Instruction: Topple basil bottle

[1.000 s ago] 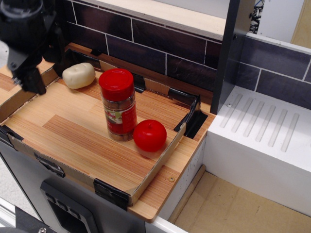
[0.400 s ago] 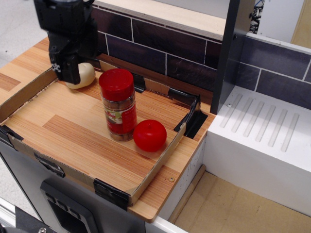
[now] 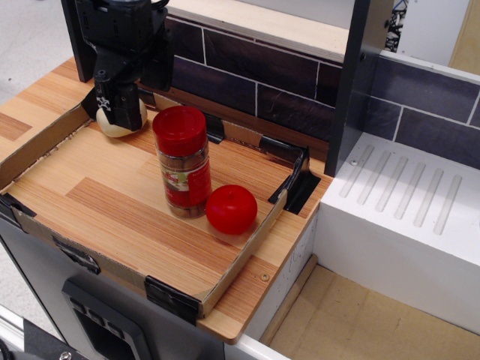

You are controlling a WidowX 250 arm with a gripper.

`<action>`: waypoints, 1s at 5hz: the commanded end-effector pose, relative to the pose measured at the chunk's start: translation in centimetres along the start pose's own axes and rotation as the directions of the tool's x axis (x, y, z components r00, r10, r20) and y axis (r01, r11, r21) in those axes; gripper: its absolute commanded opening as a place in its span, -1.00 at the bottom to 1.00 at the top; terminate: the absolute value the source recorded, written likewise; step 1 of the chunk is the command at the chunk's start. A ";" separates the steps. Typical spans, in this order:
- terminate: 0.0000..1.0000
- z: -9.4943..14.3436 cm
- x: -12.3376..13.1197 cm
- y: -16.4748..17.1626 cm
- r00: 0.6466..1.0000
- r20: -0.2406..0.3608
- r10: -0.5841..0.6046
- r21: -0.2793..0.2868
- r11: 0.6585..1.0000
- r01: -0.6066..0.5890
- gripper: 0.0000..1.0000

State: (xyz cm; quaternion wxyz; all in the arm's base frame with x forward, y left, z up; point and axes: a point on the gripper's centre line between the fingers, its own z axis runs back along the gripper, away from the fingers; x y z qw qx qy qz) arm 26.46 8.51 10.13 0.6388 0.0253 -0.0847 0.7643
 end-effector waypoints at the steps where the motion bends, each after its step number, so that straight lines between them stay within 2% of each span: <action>1: -1.00 1.2 -0.8 0.0 1.000 0.000 -0.005 -0.032 0.999 0.005 1.00; 5: -1.00 1.5 -2.2 1.3 1.000 -0.015 -0.010 -0.009 1.000 0.010 1.00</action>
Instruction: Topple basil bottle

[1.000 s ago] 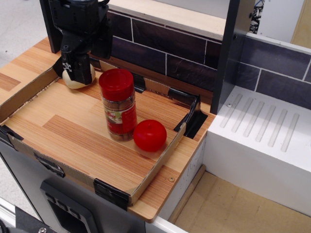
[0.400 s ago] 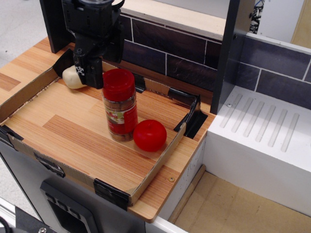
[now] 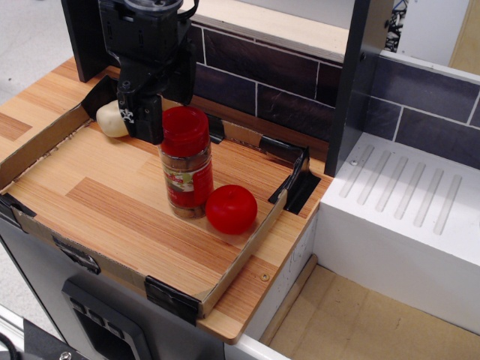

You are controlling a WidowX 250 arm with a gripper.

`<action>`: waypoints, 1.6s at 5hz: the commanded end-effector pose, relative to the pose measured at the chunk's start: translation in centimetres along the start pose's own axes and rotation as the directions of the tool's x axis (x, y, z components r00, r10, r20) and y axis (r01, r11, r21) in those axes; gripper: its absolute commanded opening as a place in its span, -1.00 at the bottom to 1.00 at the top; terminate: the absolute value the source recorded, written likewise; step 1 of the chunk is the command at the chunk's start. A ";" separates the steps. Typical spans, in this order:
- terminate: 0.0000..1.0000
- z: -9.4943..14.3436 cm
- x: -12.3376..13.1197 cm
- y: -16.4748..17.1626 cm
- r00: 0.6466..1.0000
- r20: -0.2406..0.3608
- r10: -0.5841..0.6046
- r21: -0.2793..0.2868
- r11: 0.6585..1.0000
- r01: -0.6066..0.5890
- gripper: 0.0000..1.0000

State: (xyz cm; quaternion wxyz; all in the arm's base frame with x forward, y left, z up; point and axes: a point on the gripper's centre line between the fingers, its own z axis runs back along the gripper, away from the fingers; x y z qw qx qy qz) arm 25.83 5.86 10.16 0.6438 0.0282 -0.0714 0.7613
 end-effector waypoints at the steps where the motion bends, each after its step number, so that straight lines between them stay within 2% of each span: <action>1: -1.00 0.5 -0.3 0.5 1.000 0.007 -0.003 -0.038 0.999 0.004 1.00; 4: -1.00 -1.1 -0.4 -0.6 0.997 0.074 0.029 -0.100 0.995 -0.022 1.00; 5: -1.00 -1.2 0.3 -0.6 0.998 0.064 0.018 -0.088 0.996 -0.012 -1.00; 7: -1.00 -0.8 3.7 0.0 0.998 -0.045 -0.031 -0.055 0.998 0.028 -1.00; 8: -1.00 -1.6 5.4 1.3 0.986 -0.163 0.046 -0.111 0.992 -0.065 -1.00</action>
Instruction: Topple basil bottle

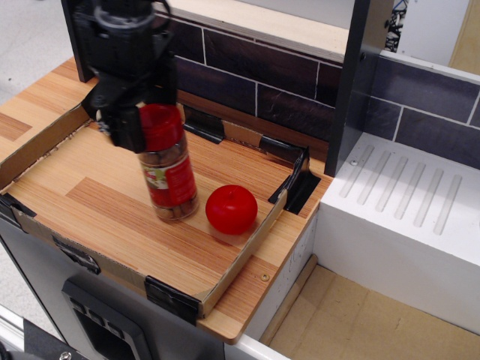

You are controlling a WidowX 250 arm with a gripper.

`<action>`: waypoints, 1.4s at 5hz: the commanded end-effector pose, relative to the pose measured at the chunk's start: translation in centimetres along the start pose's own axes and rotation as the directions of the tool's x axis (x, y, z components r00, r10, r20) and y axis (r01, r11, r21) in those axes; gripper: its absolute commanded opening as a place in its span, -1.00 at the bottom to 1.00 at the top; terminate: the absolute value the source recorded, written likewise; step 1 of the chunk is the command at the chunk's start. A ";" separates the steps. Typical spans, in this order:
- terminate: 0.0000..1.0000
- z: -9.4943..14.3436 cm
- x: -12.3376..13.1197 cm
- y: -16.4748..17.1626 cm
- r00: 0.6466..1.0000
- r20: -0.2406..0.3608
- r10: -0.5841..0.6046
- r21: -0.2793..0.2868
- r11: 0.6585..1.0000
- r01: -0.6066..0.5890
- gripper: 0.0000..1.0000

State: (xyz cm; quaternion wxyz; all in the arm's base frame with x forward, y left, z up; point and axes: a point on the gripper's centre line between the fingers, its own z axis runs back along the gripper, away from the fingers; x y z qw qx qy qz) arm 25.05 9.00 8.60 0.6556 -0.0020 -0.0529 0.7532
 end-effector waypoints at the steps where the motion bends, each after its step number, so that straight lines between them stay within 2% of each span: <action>1: -1.00 0.1 3.7 1.8 0.973 -0.203 0.111 -0.119 0.983 -0.137 -1.00; 2: -1.00 -0.5 5.0 2.6 0.947 -0.295 0.126 -0.084 0.984 -0.157 -1.00; 3: -1.00 -1.7 5.4 3.6 0.949 -0.297 0.106 -0.102 0.985 -0.142 -1.00; 4: -1.00 -3.5 5.6 4.8 0.974 -0.206 0.098 -0.222 0.964 -0.144 -1.00; 5: -1.00 -4.4 6.1 5.8 0.980 -0.156 0.126 -0.252 0.954 -0.163 -1.00; 7: -1.00 -4.1 8.0 5.7 0.961 -0.087 0.263 -0.246 0.929 -0.277 -1.00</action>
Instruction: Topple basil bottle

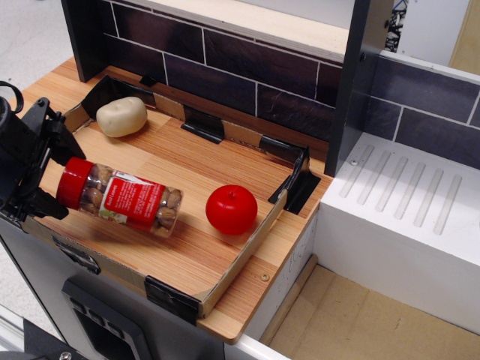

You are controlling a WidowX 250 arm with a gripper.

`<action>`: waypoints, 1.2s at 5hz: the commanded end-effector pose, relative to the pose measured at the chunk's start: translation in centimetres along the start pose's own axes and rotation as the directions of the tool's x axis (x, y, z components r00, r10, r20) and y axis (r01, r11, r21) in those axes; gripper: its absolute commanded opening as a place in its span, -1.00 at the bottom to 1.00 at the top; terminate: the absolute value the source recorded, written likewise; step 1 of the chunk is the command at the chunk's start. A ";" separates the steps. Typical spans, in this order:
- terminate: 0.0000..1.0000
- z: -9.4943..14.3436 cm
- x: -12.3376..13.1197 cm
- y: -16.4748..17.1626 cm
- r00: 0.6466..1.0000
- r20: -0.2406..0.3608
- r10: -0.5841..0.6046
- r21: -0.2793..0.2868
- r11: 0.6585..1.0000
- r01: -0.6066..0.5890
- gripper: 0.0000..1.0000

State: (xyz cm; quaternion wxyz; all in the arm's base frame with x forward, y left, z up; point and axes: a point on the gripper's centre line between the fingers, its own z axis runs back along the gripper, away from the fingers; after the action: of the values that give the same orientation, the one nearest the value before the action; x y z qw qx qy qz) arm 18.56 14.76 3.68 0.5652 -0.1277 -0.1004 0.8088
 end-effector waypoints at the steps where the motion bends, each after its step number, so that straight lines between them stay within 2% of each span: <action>1: -1.00 0.6 2.3 -1.7 0.981 0.156 0.119 -0.044 0.993 -0.114 -1.00; 2: -1.00 0.4 2.5 -2.2 0.954 0.264 0.141 0.000 0.989 -0.146 -1.00; 3: -1.00 0.3 2.5 -2.1 0.956 0.266 0.123 0.044 0.989 -0.140 1.00; 6: -1.00 1.3 1.8 -2.2 0.962 0.245 0.118 0.059 0.989 -0.136 1.00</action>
State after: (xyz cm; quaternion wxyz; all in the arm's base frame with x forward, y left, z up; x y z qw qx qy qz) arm 19.39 16.40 4.59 0.4985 -0.0042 -0.1040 0.8606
